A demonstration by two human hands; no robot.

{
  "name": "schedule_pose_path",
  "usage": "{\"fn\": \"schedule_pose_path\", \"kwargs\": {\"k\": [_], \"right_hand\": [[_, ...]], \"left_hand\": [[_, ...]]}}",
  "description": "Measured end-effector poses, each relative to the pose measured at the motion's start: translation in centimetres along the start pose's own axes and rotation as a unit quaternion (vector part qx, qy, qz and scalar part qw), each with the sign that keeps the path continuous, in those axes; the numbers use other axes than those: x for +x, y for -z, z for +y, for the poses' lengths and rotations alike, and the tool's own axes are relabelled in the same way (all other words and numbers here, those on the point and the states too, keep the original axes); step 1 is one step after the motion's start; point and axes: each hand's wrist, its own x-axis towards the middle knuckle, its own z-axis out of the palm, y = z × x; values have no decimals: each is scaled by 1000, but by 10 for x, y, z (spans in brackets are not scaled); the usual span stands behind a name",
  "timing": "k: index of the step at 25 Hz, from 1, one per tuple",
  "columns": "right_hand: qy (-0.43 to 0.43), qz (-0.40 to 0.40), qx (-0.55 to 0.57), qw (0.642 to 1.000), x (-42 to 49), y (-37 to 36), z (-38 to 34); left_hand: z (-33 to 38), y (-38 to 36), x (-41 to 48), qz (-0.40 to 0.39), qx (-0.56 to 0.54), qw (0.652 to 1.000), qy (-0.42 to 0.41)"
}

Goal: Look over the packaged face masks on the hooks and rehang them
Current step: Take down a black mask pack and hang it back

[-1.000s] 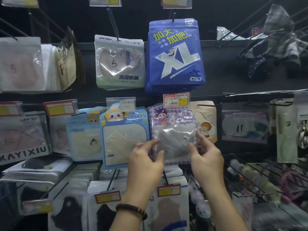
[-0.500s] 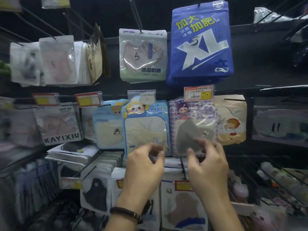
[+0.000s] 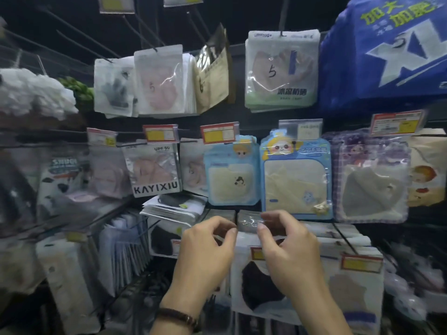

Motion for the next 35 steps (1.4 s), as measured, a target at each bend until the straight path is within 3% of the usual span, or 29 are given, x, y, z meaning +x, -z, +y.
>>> {"fn": "schedule_pose_path", "kwargs": {"k": [11,20,28,35], "right_hand": [[-7,-56,-62,996,-22,-142,-75],[-42,-165,-159,972,41,-184,-51],[-11,-234,-234,944,100,-228,-31],[-10,-220,-265,939,104,-226,-25]], "left_hand": [[-121,120,46,-32,12,999,-40],[-160,153,116,-59,160,983,-68],[-172,123,207,-210,333,903,-174],[-195,94,249,-307,341,850,-260]]}}
